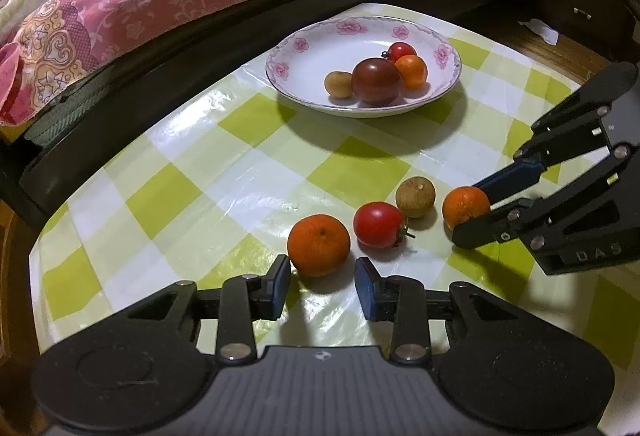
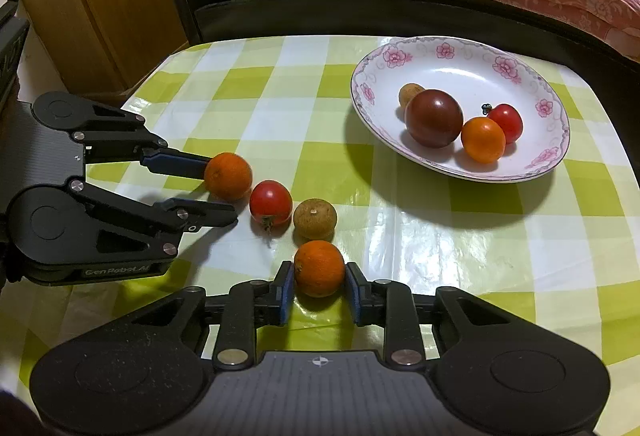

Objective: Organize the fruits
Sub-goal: 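Grasp a tangerine with the left tool while the right tool grasps another tangerine, then carry both tangerines over the white plate with both tools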

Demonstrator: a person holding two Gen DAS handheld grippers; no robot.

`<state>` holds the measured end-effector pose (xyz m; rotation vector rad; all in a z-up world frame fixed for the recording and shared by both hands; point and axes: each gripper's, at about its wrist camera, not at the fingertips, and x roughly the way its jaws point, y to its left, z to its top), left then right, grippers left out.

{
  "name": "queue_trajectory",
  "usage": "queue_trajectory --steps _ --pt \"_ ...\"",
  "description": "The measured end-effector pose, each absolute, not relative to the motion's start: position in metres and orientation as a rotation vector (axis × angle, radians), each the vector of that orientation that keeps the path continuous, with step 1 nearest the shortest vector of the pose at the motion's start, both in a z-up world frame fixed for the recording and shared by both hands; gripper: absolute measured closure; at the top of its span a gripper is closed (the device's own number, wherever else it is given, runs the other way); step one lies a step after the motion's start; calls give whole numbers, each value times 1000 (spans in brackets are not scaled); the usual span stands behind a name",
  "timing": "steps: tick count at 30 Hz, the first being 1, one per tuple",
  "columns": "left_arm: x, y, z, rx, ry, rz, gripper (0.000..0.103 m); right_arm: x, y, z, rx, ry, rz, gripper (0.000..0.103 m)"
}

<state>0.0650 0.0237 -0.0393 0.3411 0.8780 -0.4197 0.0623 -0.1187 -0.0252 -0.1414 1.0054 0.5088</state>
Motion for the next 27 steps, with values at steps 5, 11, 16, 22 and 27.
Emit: queue_trajectory --steps 5,11,16,22,27 --pt "70 23 -38 332 876 -414 60 63 -120 -25 -128 1011 506 80" --pt "80 23 -41 341 860 -404 59 63 -122 -26 -112 1013 506 80" --pt "85 23 -41 325 863 -399 60 63 -124 -26 -105 1014 505 80" --pt "83 23 -39 327 874 -398 62 64 -126 -25 -111 1008 488 81" --pt "80 25 -30 313 857 -394 62 68 -133 -20 -98 989 460 81"
